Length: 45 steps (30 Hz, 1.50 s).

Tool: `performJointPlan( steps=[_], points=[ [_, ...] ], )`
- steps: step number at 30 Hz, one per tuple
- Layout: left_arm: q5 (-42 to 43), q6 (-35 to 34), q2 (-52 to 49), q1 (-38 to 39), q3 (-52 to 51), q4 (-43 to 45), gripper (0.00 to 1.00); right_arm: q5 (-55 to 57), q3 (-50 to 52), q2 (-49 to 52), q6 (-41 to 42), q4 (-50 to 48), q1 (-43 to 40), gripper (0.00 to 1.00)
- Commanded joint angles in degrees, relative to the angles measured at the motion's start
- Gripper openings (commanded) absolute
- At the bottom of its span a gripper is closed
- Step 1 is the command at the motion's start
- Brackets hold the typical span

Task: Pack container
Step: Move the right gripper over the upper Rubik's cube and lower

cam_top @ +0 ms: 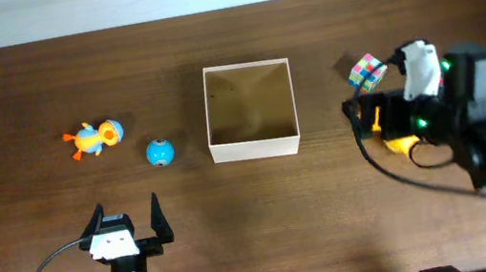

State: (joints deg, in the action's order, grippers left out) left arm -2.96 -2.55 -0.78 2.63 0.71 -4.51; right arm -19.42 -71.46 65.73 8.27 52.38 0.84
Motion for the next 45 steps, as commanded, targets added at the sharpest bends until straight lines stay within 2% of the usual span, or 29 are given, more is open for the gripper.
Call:
performJointPlan(
  steps=[1, 9, 15, 24, 33, 37, 45],
  points=[
    [0.63, 1.11, 0.44, 0.33, -0.13, -0.15, 0.99, 6.64, -3.13, 5.01, 6.64, -0.55, -0.11, 0.99],
    [0.63, 1.11, 0.44, 0.33, -0.13, -0.13, 0.99, 16.13, -13.44, 20.63, 17.09, 2.62, -0.11, 0.99],
    [0.63, 1.11, 0.44, 0.33, -0.13, -0.13, 0.99, 16.39, -25.42, 33.11, 20.26, 7.28, -0.2, 0.99],
    [0.63, 1.11, 0.44, 0.33, -0.13, -0.13, 0.99, 17.16, -25.73, 33.99, 17.62, 3.37, -0.2, 0.99],
    [0.63, 1.11, 0.44, 0.33, -0.13, -0.13, 0.99, 25.2, -25.75, 34.77, 33.51, 3.63, -0.26, 0.97],
    [0.63, 1.11, 0.44, 0.33, -0.13, -0.15, 0.99, 25.03, -25.75, 38.18, 35.8, 1.79, -0.15, 1.0],
    [0.63, 1.11, 0.44, 0.33, -0.13, -0.13, 0.99, 20.44, -25.75, 46.71, 38.16, 0.61, -1.81, 0.99]
  ],
)
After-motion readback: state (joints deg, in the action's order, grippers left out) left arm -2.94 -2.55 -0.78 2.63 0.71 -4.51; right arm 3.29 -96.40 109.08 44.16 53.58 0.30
